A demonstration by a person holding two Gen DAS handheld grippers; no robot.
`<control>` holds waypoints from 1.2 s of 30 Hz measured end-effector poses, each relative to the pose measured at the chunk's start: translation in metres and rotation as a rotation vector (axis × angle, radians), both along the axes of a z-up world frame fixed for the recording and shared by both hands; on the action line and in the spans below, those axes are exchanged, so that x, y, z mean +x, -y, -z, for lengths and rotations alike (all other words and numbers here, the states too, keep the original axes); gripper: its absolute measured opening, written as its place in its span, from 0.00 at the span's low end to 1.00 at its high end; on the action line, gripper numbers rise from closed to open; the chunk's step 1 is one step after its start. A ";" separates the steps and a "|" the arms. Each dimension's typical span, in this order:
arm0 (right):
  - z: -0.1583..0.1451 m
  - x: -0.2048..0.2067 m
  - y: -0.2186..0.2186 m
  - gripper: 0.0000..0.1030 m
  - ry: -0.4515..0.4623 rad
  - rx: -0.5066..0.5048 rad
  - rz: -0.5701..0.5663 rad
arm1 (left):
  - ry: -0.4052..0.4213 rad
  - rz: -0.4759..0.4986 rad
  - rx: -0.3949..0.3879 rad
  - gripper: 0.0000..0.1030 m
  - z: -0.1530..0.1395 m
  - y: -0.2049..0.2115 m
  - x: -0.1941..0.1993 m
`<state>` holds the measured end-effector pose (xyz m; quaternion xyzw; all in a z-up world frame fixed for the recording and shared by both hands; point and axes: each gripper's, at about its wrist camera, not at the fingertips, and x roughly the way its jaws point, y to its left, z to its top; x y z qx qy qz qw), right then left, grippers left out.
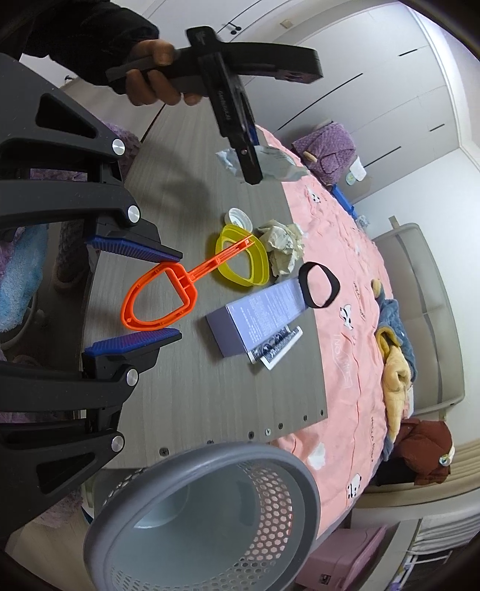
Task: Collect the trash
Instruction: 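Carry the scoop and the bag over the grey basket with both grippers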
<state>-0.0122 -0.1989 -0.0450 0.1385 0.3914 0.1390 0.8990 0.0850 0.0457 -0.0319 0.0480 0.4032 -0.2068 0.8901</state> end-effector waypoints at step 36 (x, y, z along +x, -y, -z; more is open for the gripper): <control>0.013 -0.004 0.212 0.35 -0.037 -0.086 0.417 | -0.065 0.194 0.070 0.56 0.015 0.303 -0.012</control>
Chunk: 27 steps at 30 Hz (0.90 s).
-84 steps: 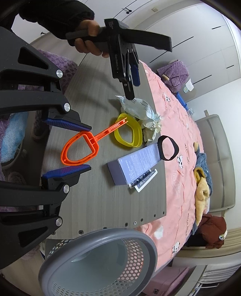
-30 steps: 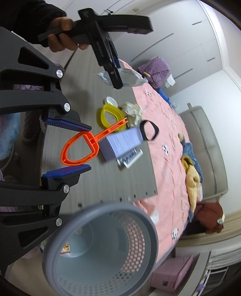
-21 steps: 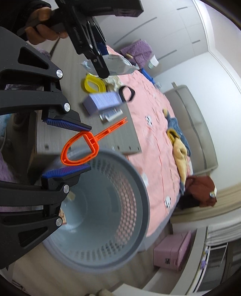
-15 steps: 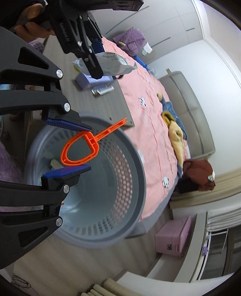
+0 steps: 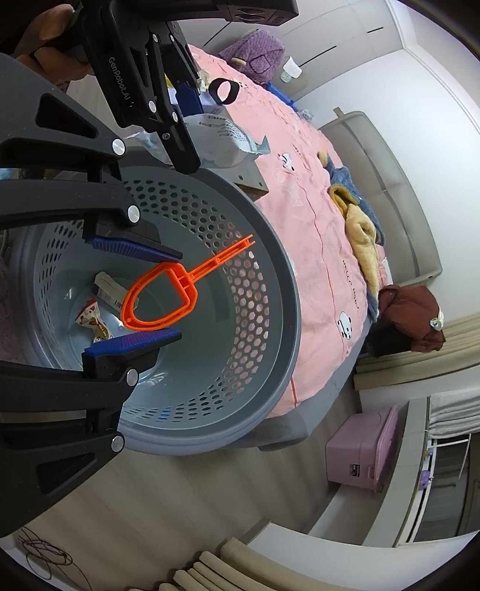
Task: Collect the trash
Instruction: 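Carry the scoop and the bag over the grey basket with both grippers, then open both grippers to drop the bag and scoop into the basket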
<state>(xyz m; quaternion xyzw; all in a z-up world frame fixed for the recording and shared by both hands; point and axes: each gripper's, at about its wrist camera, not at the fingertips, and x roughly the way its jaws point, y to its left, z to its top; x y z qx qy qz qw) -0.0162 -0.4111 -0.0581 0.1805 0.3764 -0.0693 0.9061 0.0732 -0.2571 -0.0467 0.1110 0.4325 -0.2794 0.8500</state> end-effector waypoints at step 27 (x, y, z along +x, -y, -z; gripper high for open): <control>-0.004 -0.011 0.007 0.48 0.005 -0.013 0.039 | 0.024 -0.027 0.021 0.65 -0.006 0.006 -0.004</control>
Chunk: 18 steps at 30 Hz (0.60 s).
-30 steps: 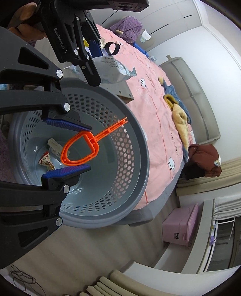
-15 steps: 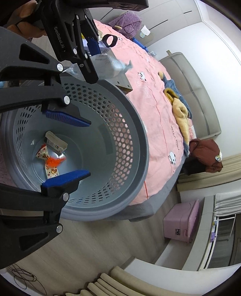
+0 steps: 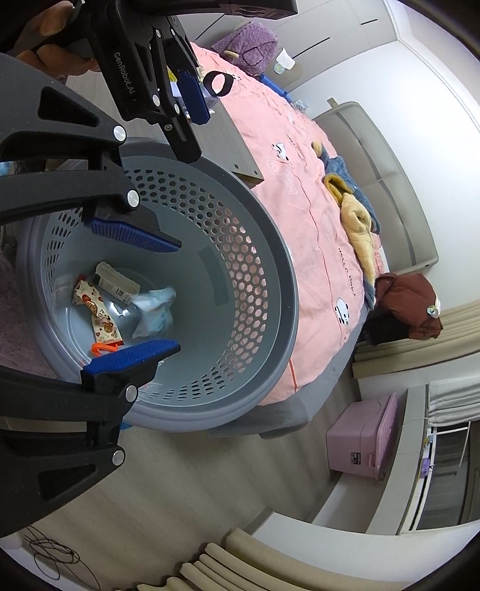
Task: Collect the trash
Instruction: 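Open both grippers to drop the bag and scoop into the basket, then move both grippers back over the desk board toward the remaining items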
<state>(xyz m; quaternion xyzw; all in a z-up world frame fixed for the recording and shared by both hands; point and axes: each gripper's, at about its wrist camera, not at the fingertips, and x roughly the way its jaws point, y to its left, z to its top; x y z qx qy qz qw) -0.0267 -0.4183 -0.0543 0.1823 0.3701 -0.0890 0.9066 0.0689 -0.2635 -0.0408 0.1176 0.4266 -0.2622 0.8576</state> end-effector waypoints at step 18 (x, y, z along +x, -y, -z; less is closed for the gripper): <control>-0.009 -0.007 -0.022 0.53 0.014 -0.024 -0.021 | 0.037 -0.055 -0.034 0.68 -0.012 -0.032 -0.011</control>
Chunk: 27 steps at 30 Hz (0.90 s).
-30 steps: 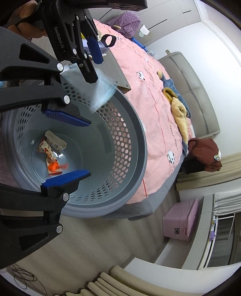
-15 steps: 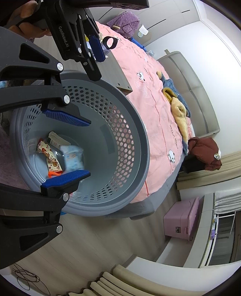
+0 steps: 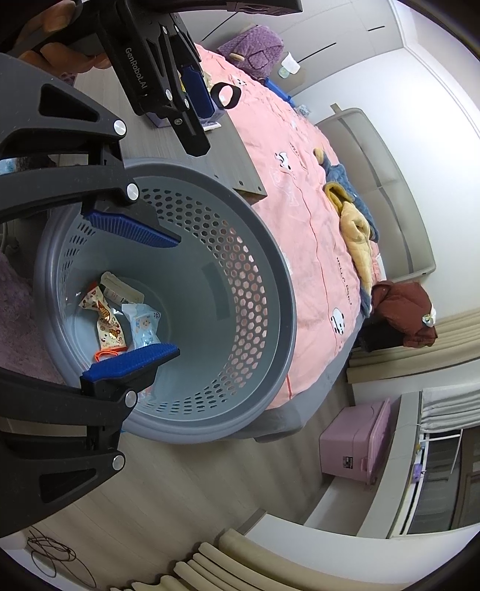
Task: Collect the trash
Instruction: 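Move both grippers back over the desk board toward the remaining items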
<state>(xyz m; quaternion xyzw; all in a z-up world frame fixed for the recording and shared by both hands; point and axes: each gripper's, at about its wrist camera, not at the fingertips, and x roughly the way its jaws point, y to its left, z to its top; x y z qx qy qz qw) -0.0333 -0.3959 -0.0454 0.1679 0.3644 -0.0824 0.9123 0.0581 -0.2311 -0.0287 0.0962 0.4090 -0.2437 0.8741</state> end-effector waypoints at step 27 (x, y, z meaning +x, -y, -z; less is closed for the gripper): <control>-0.012 0.016 -0.102 0.78 0.029 -0.032 -0.194 | 0.041 -0.263 0.005 0.72 -0.003 -0.158 -0.001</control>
